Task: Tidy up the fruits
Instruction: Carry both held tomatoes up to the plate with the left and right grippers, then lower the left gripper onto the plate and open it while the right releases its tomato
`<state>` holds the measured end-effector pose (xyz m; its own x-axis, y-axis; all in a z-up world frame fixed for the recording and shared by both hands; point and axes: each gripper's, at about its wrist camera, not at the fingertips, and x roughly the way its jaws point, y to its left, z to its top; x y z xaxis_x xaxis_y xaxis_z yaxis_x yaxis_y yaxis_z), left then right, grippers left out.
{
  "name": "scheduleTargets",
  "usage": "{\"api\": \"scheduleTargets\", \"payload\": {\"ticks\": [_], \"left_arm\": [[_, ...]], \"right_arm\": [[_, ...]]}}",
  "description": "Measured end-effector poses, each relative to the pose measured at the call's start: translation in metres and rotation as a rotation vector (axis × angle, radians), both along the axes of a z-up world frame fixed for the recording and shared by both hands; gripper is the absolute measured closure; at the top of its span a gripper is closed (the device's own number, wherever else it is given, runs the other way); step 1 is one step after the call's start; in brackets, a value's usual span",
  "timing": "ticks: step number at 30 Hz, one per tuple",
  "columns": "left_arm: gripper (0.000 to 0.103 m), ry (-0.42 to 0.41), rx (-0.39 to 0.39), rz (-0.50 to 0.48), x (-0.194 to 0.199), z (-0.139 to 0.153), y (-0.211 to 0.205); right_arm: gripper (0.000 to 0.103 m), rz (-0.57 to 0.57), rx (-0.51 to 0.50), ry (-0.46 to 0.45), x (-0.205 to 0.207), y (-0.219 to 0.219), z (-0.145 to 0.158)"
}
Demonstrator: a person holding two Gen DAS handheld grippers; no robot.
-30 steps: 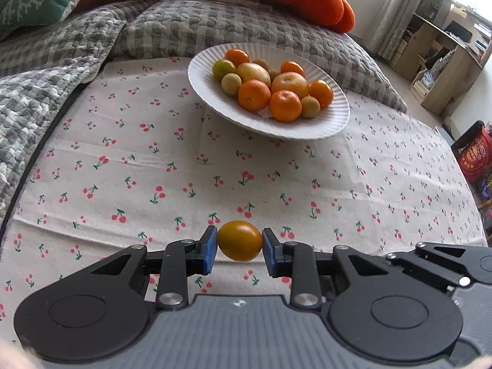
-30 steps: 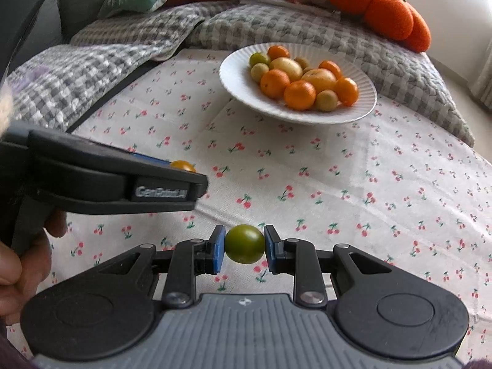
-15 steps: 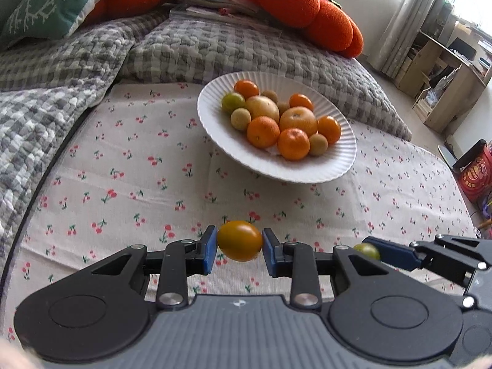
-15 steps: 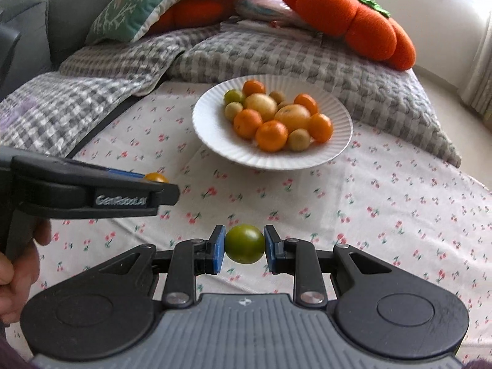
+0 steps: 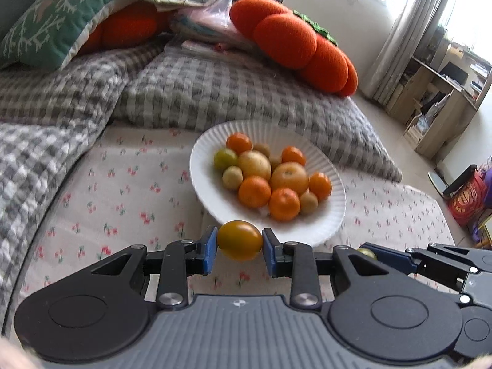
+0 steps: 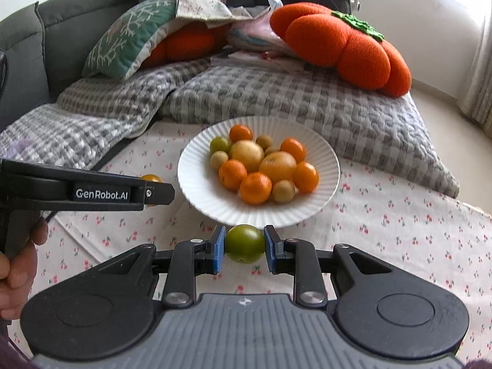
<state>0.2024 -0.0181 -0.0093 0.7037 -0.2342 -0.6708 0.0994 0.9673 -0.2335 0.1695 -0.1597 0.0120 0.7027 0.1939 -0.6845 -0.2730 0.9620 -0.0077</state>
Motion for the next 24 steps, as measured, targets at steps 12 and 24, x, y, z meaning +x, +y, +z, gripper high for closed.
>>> {"api": "scheduleTargets", "payload": {"ticks": [12, 24], "left_arm": [[0.075, -0.047, -0.052, -0.001, 0.042, 0.01, 0.001], [0.074, 0.006, -0.082, -0.041, 0.08, -0.015, -0.014]], "right_arm": [[0.079, -0.07, 0.109, -0.032, 0.048, -0.028, 0.005], [0.079, -0.108, 0.182, 0.016, 0.081, -0.05, -0.013]]}}
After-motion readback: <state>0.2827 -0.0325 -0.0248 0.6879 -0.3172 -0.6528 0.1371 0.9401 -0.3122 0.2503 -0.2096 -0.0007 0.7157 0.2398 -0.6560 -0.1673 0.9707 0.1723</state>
